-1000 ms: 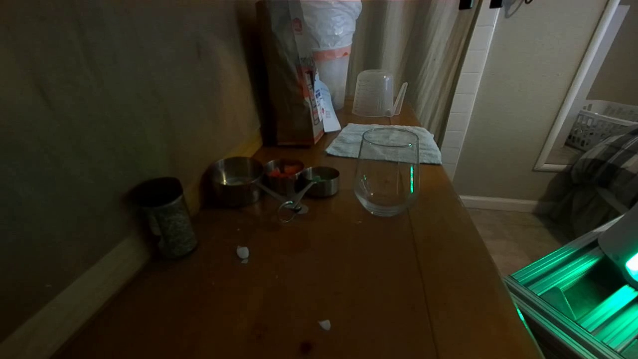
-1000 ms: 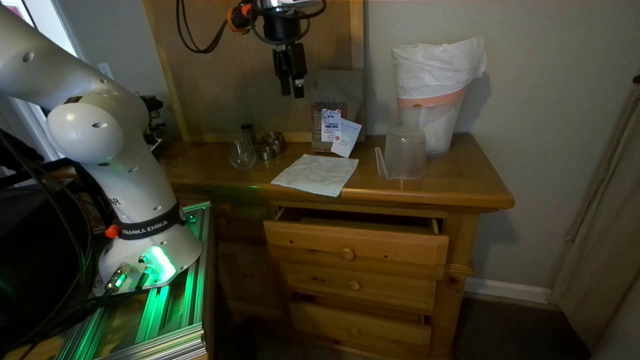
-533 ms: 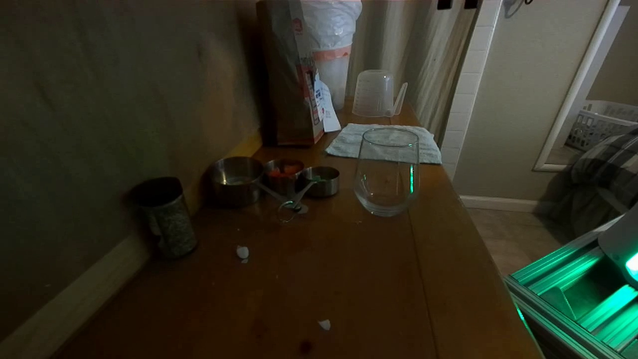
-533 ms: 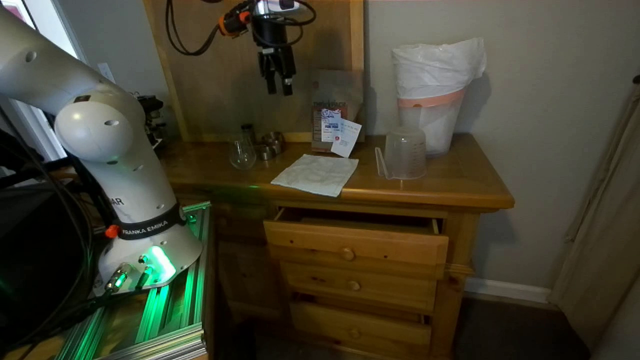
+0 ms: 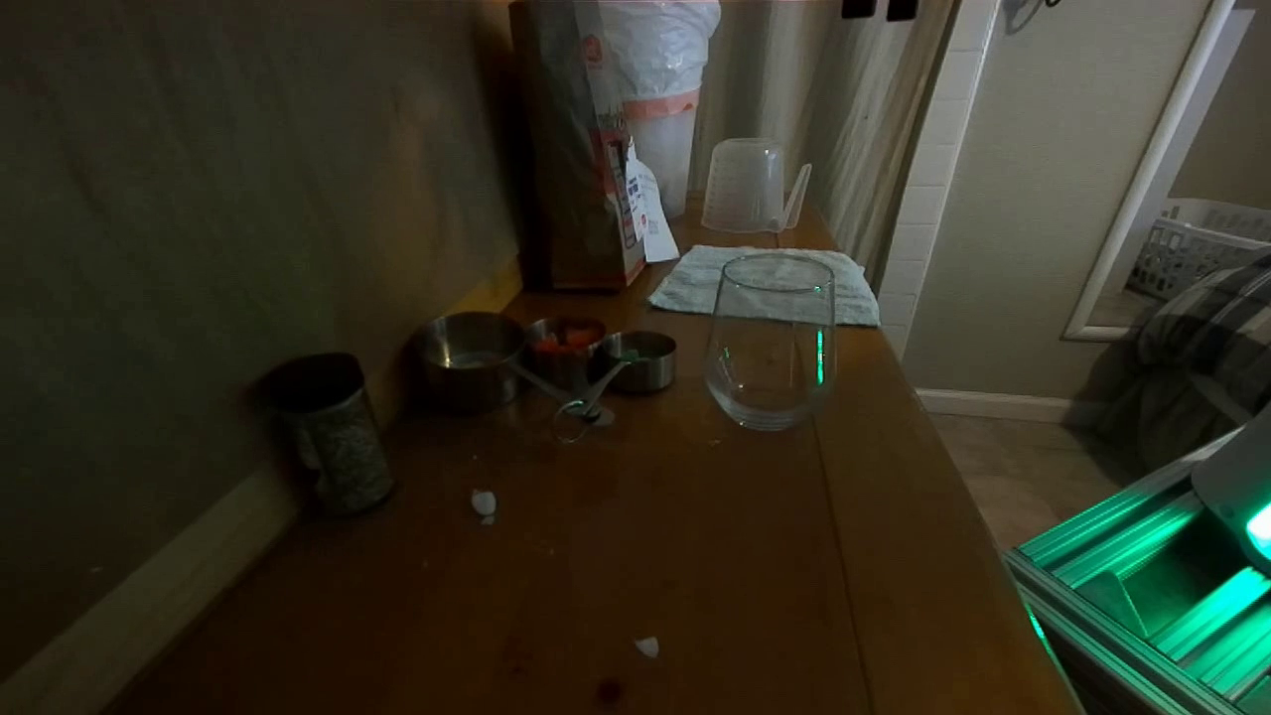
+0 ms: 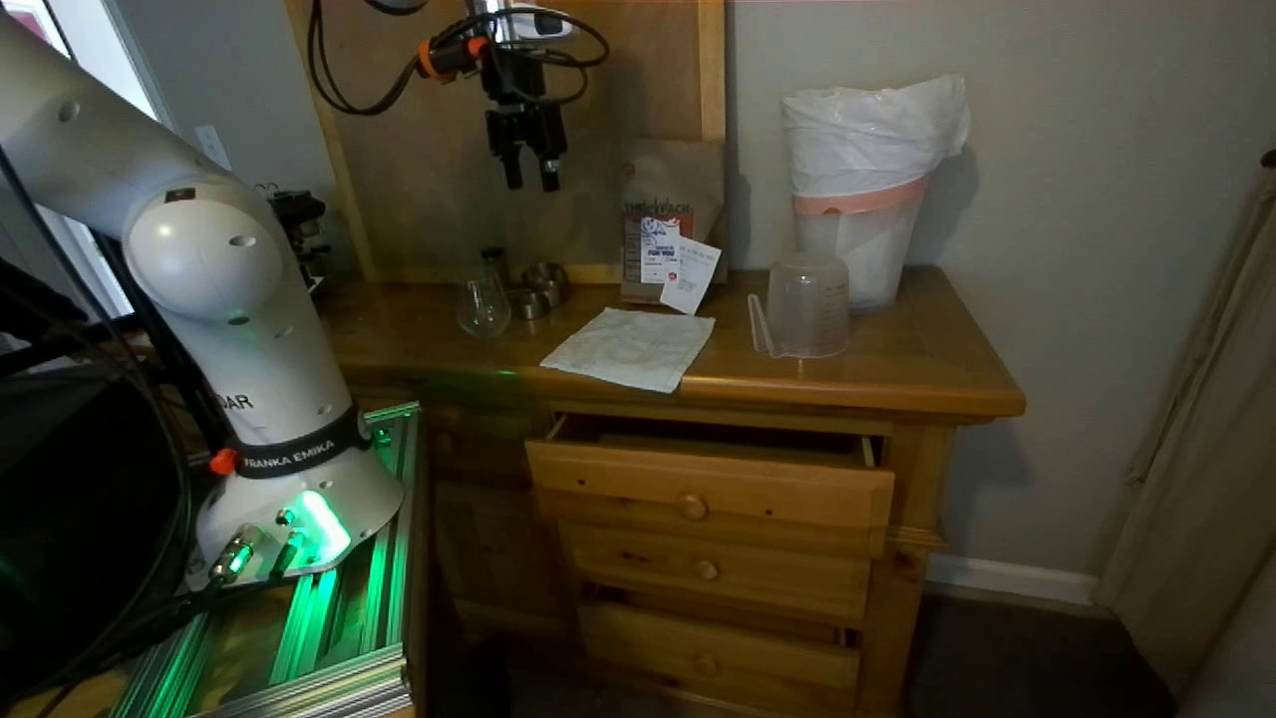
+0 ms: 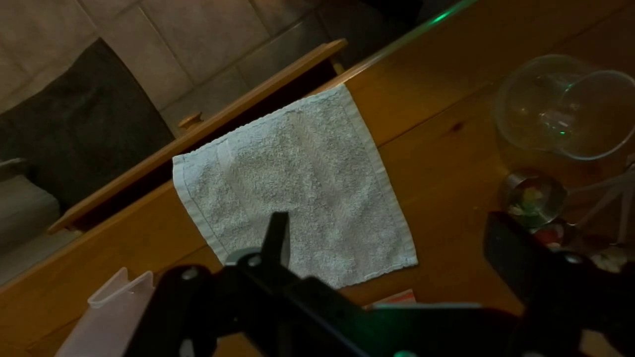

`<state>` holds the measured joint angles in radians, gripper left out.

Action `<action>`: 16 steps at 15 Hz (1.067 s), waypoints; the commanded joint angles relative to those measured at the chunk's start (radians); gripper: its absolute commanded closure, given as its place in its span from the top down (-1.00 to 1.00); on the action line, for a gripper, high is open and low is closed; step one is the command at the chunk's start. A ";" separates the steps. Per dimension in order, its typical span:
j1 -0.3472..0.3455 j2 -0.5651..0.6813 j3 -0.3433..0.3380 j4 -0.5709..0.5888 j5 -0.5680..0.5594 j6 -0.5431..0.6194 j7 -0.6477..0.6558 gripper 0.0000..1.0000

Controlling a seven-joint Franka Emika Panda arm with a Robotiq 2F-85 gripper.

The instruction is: Fold the cloth on the right in a triangular shape

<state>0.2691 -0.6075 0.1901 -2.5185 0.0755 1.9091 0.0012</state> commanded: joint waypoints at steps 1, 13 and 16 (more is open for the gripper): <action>-0.001 0.006 0.022 0.001 0.010 0.009 0.021 1.00; 0.055 0.150 0.316 0.006 -0.015 0.239 0.421 1.00; 0.049 0.197 0.318 0.021 -0.022 0.257 0.434 1.00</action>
<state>0.2975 -0.4144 0.5274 -2.4991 0.0641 2.1688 0.4272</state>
